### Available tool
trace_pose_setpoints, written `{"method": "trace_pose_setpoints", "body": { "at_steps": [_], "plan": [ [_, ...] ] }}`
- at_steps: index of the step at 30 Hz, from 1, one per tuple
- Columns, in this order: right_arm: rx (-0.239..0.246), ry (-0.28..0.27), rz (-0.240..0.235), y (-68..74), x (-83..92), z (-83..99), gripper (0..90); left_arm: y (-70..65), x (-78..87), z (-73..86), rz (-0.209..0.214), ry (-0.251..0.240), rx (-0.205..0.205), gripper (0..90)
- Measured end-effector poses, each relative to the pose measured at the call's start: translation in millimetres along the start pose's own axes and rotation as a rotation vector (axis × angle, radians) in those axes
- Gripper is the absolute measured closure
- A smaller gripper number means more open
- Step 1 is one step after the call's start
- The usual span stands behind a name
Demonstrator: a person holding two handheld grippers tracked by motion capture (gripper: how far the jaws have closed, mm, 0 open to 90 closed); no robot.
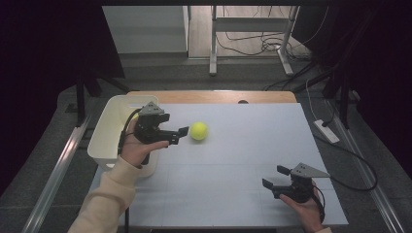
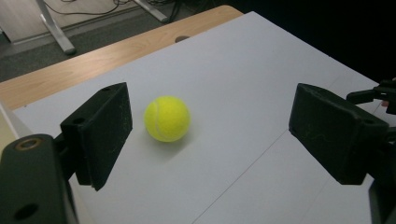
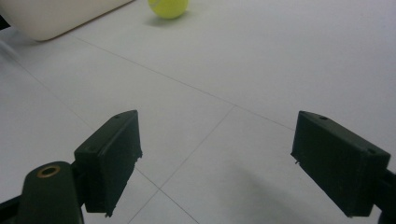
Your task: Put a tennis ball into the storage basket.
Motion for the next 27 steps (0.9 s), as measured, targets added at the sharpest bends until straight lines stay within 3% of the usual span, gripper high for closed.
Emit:
{"method": "trace_pose_setpoints", "body": {
  "at_steps": [27],
  "plan": [
    [0.005, -0.001, 0.001, 0.6, 0.8, 0.0, 15.7, -16.8, -30.1, -3.2, 0.005, 0.046, -0.01, 14.3]
  ]
}}
Point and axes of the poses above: each handheld gripper's, and its own axes: x roughly backward along the jaws, z roughly out of its underside, y roughly to its left, the point moved 2 cm from there along -x, roughly forward along the jaws, and after that the axes turned 6 degrees about -z, right-handed, at the moved point
